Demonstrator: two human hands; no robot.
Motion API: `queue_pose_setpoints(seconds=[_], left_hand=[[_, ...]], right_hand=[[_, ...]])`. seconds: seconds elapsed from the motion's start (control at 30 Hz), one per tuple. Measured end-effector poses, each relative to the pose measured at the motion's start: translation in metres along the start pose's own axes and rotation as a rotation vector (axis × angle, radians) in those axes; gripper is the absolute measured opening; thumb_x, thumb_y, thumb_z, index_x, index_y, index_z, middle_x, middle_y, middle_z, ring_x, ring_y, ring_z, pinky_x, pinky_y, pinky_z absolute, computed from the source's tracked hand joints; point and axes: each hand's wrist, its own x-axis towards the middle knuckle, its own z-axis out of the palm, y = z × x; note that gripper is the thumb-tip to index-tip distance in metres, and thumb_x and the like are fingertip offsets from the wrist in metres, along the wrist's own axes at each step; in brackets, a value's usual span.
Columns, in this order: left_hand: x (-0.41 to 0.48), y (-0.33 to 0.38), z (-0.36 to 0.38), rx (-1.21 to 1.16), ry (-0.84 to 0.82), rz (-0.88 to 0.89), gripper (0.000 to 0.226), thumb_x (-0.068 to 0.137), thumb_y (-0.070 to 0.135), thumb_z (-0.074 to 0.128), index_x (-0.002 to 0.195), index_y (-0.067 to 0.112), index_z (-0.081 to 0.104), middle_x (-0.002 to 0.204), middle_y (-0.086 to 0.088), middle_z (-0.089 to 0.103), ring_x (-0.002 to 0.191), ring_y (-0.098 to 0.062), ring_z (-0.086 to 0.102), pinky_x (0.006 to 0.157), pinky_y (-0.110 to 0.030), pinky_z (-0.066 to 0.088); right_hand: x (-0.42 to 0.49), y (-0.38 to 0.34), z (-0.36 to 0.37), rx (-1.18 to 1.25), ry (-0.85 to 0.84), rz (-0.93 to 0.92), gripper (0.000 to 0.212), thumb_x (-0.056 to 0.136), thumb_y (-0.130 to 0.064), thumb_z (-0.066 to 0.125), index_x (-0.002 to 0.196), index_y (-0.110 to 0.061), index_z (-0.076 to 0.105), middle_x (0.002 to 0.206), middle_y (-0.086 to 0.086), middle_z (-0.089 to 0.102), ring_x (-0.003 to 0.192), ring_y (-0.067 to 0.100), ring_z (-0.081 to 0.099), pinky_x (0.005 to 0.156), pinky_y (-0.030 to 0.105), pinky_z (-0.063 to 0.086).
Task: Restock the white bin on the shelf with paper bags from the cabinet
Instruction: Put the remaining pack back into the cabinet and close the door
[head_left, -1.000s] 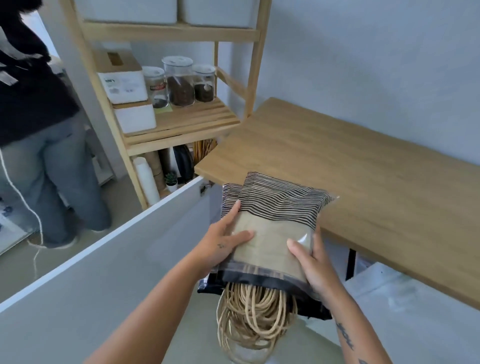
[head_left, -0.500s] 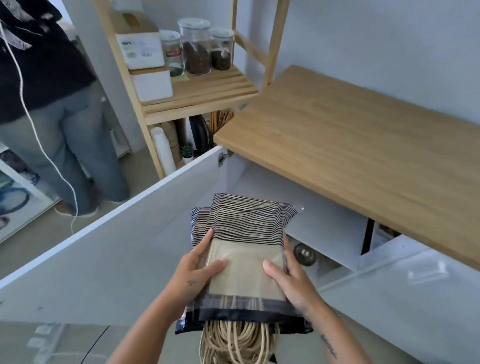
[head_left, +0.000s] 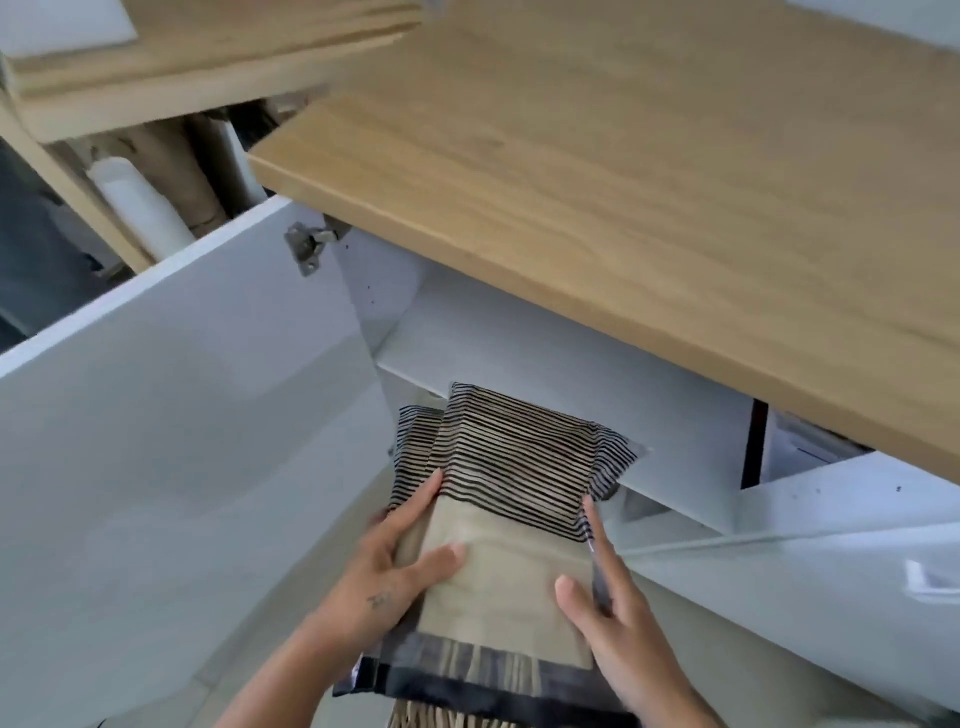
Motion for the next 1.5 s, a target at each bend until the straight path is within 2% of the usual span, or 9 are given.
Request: queue_pose_setpoints(seconds=[0.17,0.23,0.33,0.5,0.8,1.03,1.1,1.3,1.5], left_hand=[[0.082,0.004,0.026,0.045,-0.081,0.031,0.070,0.078,0.020,0.070,0.134,0.046,0.038,0.117,0.020,0.058,0.085,0.005,0.067,0.073,-0.014,0.055],[0.118,0.012,0.033,0.104,-0.095,0.065,0.070,0.080,0.022,0.070,0.137,0.043,0.036,0.106,0.022,0.058,0.079,0.008,0.065,0.075,-0.011,0.053],[0.172,0.033,0.045,0.215,-0.158,0.101,0.077,0.076,0.032,0.072,0.141,0.042,0.032,0.118,0.012,0.055,0.092,0.001,0.059,0.082,-0.017,0.051],[0.256,0.062,0.069,0.390,-0.260,0.151,0.092,0.072,0.030,0.077,0.146,0.039,0.022,0.142,0.005,0.042,0.109,-0.007,0.044,0.077,-0.010,0.038],[0.327,0.031,0.083,0.299,-0.236,0.141,0.102,0.061,0.014,0.083,0.142,0.041,0.028,0.143,-0.008,0.045,0.124,-0.030,0.049,0.107,-0.047,0.040],[0.362,0.068,0.104,0.577,-0.010,0.400,0.087,0.067,0.021,0.081,0.141,0.028,0.037,0.145,-0.010,0.040,0.132,-0.031,0.039,0.112,-0.045,0.033],[0.366,0.073,0.109,0.645,0.019,0.415,0.079,0.074,0.023,0.075,0.142,0.025,0.036,0.148,-0.011,0.035,0.135,-0.031,0.035,0.114,-0.042,0.030],[0.369,0.072,0.109,0.599,-0.026,0.370,0.072,0.082,0.021,0.068,0.144,0.024,0.032,0.152,-0.011,0.029,0.138,-0.030,0.030,0.111,-0.033,0.027],[0.366,0.065,0.113,0.777,0.153,0.417,0.061,0.081,0.044,0.062,0.137,0.042,0.038,0.141,-0.011,0.044,0.130,-0.038,0.038,0.108,-0.054,0.033]], right_hand=[[0.058,0.020,-0.033,0.058,0.098,-0.017,0.067,0.060,-0.076,0.057,0.115,-0.079,0.020,0.110,-0.037,0.041,0.098,-0.023,0.040,0.091,0.013,0.033],[0.083,0.024,-0.047,0.145,0.086,-0.058,0.081,0.055,-0.071,0.065,0.123,-0.068,0.021,0.130,-0.043,0.029,0.112,-0.032,0.028,0.106,0.018,0.028],[0.125,0.029,-0.072,0.238,0.037,-0.127,0.124,0.039,-0.060,0.083,0.143,-0.041,0.019,0.143,-0.017,0.040,0.123,-0.006,0.047,0.096,0.016,0.045],[0.203,0.040,-0.124,0.271,0.021,-0.130,0.128,0.039,-0.045,0.091,0.145,-0.031,0.021,0.144,0.005,0.045,0.125,0.018,0.051,0.101,0.039,0.046],[0.254,0.056,-0.137,0.306,0.141,-0.128,0.147,0.018,-0.040,0.093,0.145,-0.036,0.019,0.145,0.000,0.042,0.128,0.015,0.047,0.105,0.036,0.042],[0.299,0.026,-0.158,0.141,0.327,-0.170,0.064,0.070,0.005,0.071,0.127,-0.013,0.047,0.131,0.010,0.055,0.104,0.014,0.056,0.076,0.014,0.051],[0.310,0.022,-0.165,0.128,0.349,-0.161,0.061,0.073,0.000,0.071,0.128,-0.015,0.048,0.125,0.005,0.058,0.099,0.012,0.058,0.068,0.009,0.053],[0.315,0.026,-0.174,-0.003,0.290,-0.117,0.063,0.077,-0.015,0.072,0.133,-0.023,0.045,0.124,-0.001,0.058,0.112,0.013,0.054,0.092,0.026,0.043],[0.304,0.024,-0.166,-0.240,0.351,-0.048,0.072,0.081,-0.045,0.063,0.143,-0.033,0.027,0.139,0.002,0.049,0.128,0.023,0.046,0.105,0.035,0.037]])
